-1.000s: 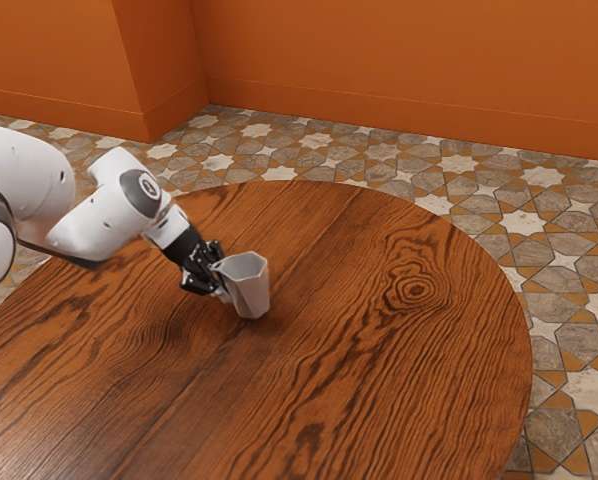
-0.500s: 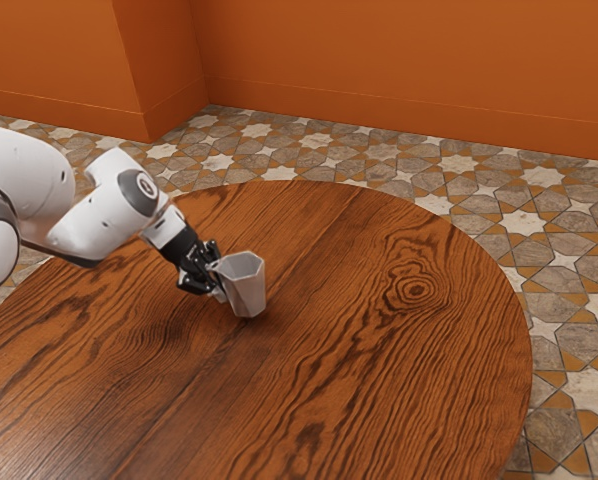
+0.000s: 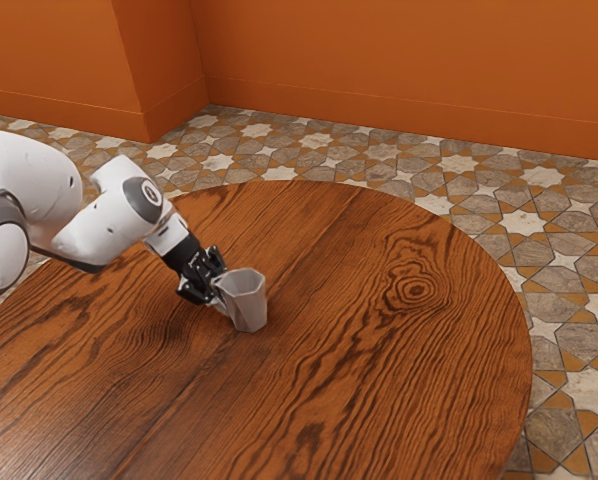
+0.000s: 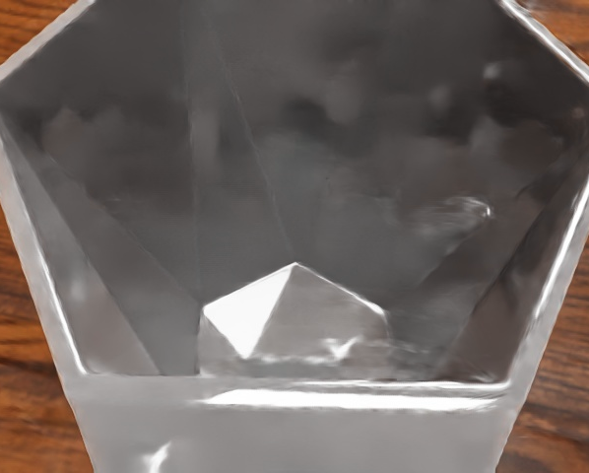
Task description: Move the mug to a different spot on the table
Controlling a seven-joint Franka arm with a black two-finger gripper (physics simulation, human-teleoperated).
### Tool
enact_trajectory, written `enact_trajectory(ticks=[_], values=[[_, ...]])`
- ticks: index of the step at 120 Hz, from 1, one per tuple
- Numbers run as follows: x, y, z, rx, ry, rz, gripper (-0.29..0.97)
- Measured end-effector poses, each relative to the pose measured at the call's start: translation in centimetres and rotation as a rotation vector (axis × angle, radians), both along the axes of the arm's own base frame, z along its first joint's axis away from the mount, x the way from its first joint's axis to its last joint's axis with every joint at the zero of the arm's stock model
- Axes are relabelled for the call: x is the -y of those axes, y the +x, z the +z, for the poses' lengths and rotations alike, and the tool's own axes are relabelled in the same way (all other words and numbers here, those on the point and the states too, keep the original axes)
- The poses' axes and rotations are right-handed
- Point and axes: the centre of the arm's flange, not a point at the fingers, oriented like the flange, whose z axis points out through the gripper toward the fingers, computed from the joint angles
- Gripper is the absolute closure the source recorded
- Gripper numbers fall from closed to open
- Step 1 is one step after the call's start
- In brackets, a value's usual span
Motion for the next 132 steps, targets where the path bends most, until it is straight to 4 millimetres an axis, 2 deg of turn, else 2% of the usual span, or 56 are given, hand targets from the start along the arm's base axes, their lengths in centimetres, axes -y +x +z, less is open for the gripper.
enact_trajectory(ticks=[16, 37, 47, 61, 69, 87, 94, 109, 115, 132], values=[[0.0, 0.0, 0.0, -0.003, -0.001, -0.003, 0.23], [-0.3, -0.1, 0.6, 0.002, 0.003, -0.005, 0.1], [-0.8, -0.2, 2.0, 0.018, 0.013, -0.006, 0.07], [-1.8, -1.0, 5.1, 0.048, 0.031, -0.008, 0.04], [-1.8, -1.5, 8.2, 0.082, 0.059, -0.026, 0.03], [0.4, -2.2, 21.3, 0.19, 0.229, -0.091, 0.01], [0.9, -2.3, 25.7, 0.175, 0.289, -0.049, 0.01], [2.5, -2.5, 32.9, 0.071, 0.372, 0.114, 0.01], [3.5, -2.8, 34.1, 0.01, 0.396, 0.181, 0.0], [5.0, -2.8, 33.9, -0.169, 0.426, 0.381, 0.0]])
